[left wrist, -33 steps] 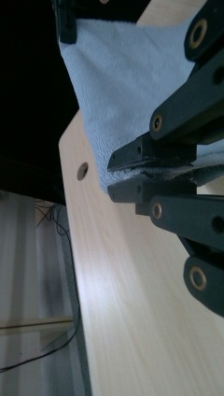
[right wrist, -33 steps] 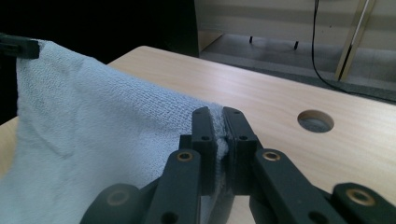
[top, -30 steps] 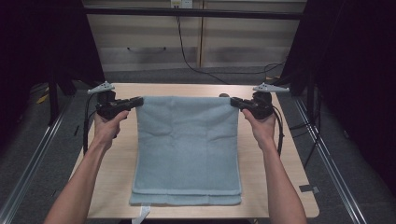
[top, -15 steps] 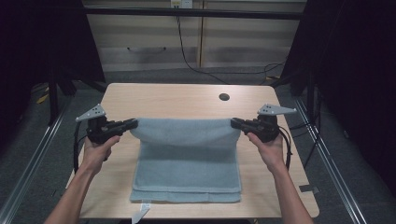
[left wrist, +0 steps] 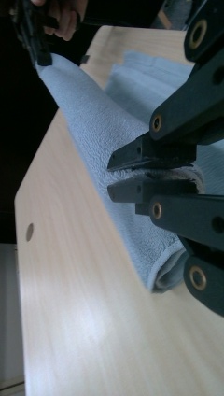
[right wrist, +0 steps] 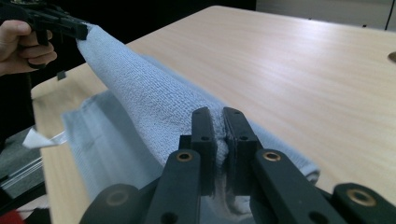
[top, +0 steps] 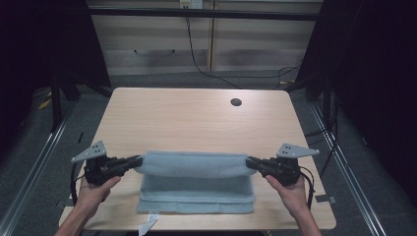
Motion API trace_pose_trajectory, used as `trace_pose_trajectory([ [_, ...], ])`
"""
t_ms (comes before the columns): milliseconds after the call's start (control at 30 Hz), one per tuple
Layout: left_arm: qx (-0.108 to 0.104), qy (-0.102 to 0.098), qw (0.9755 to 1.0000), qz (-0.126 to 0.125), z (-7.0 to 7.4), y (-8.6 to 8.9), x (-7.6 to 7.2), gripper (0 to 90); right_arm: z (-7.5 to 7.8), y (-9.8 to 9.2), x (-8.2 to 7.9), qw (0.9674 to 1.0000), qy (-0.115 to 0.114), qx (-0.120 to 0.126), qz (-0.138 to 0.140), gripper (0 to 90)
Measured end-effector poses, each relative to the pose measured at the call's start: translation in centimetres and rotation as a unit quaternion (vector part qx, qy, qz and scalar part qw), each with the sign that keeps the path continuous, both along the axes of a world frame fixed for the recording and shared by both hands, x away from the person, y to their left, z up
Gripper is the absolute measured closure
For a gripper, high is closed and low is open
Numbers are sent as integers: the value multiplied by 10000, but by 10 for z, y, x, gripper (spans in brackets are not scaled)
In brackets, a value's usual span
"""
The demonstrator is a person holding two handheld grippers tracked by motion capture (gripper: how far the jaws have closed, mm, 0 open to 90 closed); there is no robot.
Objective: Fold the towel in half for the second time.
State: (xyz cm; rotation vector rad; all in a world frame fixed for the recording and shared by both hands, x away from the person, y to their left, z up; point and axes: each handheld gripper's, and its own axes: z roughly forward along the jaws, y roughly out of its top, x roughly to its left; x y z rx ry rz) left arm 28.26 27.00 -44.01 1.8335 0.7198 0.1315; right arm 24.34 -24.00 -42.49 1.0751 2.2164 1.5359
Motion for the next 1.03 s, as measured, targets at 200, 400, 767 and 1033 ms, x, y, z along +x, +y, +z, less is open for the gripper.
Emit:
trace_pose_trajectory([
  [200, 494, 374, 9978, -231, -25, -2, -19, 835, -28, 4, -24, 9990, 346, -269, 91, 831],
  [400, 562, 641, 9957, -362, -41, 0, -32, 798, -49, 4, -36, 9963, 746, -399, 176, 750],
  [767, 265, 458, 9978, 403, -34, 21, -23, 433, -32, -22, -46, 9968, 162, 17, -778, 536],
  [1033, 495, 588, 9941, 769, -44, 27, -12, 326, -48, -40, -36, 9913, 360, -163, -1257, 464],
])
